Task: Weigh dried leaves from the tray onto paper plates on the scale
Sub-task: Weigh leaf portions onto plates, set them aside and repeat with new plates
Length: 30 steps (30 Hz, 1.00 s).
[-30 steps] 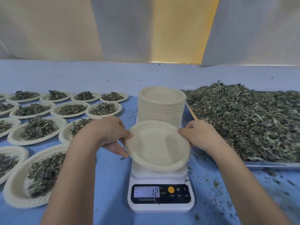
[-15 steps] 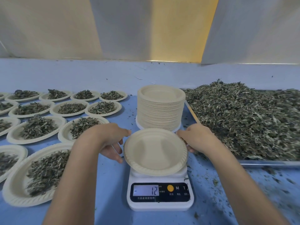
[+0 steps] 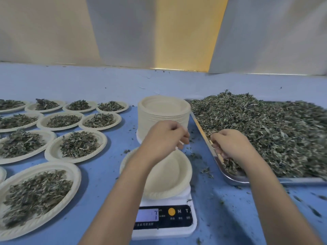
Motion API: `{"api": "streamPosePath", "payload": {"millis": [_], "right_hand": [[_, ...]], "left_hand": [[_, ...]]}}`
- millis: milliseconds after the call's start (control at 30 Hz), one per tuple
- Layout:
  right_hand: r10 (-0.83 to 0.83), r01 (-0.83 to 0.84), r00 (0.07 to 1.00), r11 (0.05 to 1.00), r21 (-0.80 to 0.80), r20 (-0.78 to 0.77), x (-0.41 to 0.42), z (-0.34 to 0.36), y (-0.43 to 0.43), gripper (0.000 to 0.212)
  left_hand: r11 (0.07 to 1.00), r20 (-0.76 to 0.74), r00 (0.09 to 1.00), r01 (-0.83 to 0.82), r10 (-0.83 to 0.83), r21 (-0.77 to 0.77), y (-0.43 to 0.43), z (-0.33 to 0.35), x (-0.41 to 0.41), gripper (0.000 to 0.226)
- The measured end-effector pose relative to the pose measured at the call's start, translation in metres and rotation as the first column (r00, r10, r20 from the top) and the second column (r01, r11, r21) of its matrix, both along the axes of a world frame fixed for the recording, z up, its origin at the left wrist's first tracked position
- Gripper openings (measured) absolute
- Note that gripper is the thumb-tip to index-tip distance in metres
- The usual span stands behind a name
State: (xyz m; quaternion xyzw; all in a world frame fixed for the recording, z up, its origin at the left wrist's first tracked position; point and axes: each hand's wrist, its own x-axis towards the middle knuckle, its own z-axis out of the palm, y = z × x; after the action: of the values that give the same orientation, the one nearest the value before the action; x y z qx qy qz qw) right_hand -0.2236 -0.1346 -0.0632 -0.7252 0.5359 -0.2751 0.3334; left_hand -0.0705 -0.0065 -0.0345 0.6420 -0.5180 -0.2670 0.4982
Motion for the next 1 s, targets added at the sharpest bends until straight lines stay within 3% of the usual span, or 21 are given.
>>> {"api": "streamPosePath", "payload": {"millis": [167,300,433,633,800,900,1000], "right_hand": [[0.095,-0.050,0.985,0.955,0.294,-0.142,-0.037,0.006,-0.024,0.026],[0.357,-0.056,0.813,0.834,0.549,-0.460,-0.059,0.004,-0.033,0.028],[0.446,-0.076,0.745,0.796,0.601,-0.497,-0.052,-0.010,-0.041,0.021],[0.294,-0.184,0.904,0.923,0.339,-0.310,-0.014,-0.026,-0.075,0.017],[0.171,-0.154,0.976,0.979,0.131,-0.135,0.005,-0.040,-0.107,0.019],[0.093,-0.119,0.973,0.986,-0.113,-0.212,0.015,-0.037,-0.123,0.019],[-0.039,-0.116,0.944,0.890,-0.440,-0.327,0.028,-0.036,-0.133,0.016]], "left_hand": [[0.997,-0.099,0.994,0.036,-0.043,-0.069,-0.022,0.004,-0.032,0.027],[0.997,-0.209,0.977,0.033,-0.045,-0.063,-0.035,0.004,-0.047,0.027],[0.998,-0.253,0.965,0.057,-0.062,-0.029,-0.044,0.001,-0.056,0.027],[0.999,-0.279,0.959,0.030,-0.040,-0.038,-0.056,0.008,-0.051,0.026],[0.999,-0.239,0.970,0.037,-0.041,-0.020,-0.075,0.025,-0.037,0.025],[0.999,-0.190,0.981,0.032,-0.026,0.026,-0.090,0.035,-0.030,0.024],[0.999,-0.162,0.987,0.020,-0.013,0.043,-0.104,0.043,-0.024,0.023]]}}
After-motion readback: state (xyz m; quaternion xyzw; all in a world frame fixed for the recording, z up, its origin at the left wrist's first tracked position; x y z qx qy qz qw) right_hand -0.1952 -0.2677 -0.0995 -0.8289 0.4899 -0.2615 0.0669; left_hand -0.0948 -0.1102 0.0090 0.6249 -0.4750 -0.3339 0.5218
